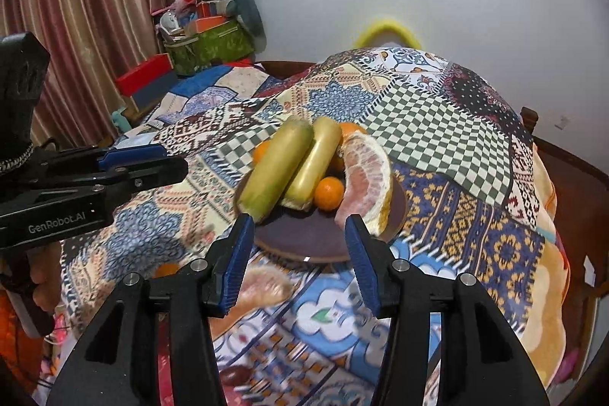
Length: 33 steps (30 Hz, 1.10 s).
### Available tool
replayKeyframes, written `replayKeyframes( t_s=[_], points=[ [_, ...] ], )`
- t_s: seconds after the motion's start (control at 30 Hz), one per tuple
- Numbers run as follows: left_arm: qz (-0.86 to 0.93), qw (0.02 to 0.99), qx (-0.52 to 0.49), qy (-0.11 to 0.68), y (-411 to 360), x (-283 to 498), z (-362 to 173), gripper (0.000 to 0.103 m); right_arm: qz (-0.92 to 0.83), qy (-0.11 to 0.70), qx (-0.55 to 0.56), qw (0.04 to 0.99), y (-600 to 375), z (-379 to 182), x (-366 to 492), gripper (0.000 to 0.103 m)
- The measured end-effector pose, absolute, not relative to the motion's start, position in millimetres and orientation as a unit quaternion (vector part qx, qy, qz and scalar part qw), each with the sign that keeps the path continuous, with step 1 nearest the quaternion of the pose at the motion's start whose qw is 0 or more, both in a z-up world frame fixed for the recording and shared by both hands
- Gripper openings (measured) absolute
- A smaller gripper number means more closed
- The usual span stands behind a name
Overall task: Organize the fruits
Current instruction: 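Move the left tool to a large orange while the right tool grasps a pomelo segment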
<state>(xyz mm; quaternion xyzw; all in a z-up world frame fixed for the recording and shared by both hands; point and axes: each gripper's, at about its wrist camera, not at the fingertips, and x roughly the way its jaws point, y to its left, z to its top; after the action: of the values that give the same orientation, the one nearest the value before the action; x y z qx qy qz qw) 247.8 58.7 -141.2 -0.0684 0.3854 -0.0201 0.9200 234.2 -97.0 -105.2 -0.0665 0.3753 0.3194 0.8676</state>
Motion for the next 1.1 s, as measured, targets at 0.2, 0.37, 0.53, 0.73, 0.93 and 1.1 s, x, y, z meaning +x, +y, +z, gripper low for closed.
replayKeyframes(
  t_s=[0.2,0.37,0.53,0.73,0.93,1.1],
  points=[
    [-0.019,0.913,-0.065,0.401,57,225,-153,0.038,0.319,0.384,-0.066,0.864,-98,-110,214,0.047],
    [-0.023,0.905,-0.063,0.421,53,210,-169,0.038,0.318,0.392,-0.072,0.86,-96,-117,200,0.048],
    [-0.023,0.893,-0.064,0.444,51,201,-190,0.038,0.32,0.402,-0.071,0.855,-96,-125,189,0.048],
    [-0.018,0.88,-0.071,0.47,52,199,-213,0.038,0.318,0.417,-0.071,0.848,-94,-136,186,0.048],
    [-0.014,0.882,-0.066,0.466,53,199,-219,0.038,0.317,0.427,-0.073,0.844,-89,-143,188,0.049],
    [-0.008,0.885,-0.063,0.461,56,201,-222,0.038,0.32,0.432,-0.077,0.84,-81,-148,188,0.057]
  ],
)
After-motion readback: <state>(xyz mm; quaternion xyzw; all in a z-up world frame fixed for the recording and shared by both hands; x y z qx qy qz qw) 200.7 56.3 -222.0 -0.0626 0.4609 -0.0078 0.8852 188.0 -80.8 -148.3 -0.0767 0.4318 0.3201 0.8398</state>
